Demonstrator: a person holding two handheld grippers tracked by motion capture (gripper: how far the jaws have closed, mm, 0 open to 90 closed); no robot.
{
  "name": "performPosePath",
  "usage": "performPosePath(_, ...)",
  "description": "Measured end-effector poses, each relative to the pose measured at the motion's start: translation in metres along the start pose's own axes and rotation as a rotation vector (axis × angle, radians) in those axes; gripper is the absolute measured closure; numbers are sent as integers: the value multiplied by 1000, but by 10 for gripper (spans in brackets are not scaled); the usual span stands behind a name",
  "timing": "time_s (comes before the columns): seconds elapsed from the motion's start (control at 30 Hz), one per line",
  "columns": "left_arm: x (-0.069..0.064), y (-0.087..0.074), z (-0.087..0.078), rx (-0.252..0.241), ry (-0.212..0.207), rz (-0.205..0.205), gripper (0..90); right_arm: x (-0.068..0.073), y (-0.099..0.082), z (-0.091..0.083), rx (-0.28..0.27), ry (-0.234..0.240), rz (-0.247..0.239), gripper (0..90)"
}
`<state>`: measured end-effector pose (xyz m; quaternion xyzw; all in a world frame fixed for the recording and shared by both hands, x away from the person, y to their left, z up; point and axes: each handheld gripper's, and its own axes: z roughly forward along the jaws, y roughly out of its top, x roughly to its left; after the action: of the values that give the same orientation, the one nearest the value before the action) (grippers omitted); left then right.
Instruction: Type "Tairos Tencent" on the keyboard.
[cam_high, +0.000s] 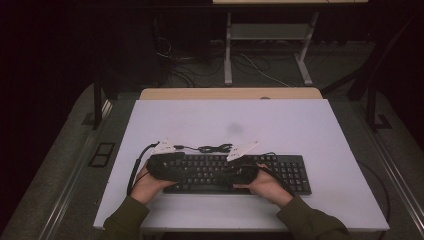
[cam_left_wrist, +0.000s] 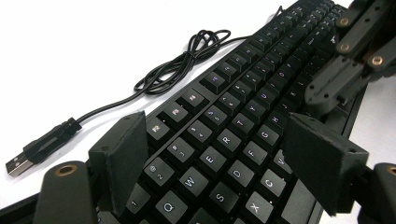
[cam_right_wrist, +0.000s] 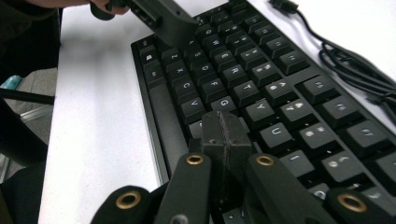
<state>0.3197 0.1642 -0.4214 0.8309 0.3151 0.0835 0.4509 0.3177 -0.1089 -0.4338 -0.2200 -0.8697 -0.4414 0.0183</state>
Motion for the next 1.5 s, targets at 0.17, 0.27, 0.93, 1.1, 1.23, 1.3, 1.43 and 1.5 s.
performPosePath(0.17,0,0,0,3,1,5,214,1,-1,4,15,3,-2,891)
performPosePath(0.27,0,0,0,1,1,5,214,1,-1,5,18,3,0,891)
performPosePath(0.93,0,0,0,1,5,4,215,1,-2,6,25,-1,-7,891)
performPosePath(1.1,0,0,0,3,4,6,215,-1,0,0,-5,2,-6,890)
performPosePath(1.23,0,0,0,3,2,4,215,-1,1,-5,-23,3,-1,864)
performPosePath(1.3,0,0,0,7,3,7,215,-2,1,-7,-29,5,1,824)
performPosePath(1.43,-1,0,0,5,2,6,215,-3,2,-12,-45,8,1,715)
performPosePath(1.5,-1,0,0,5,2,6,215,-4,2,-15,-51,9,6,652)
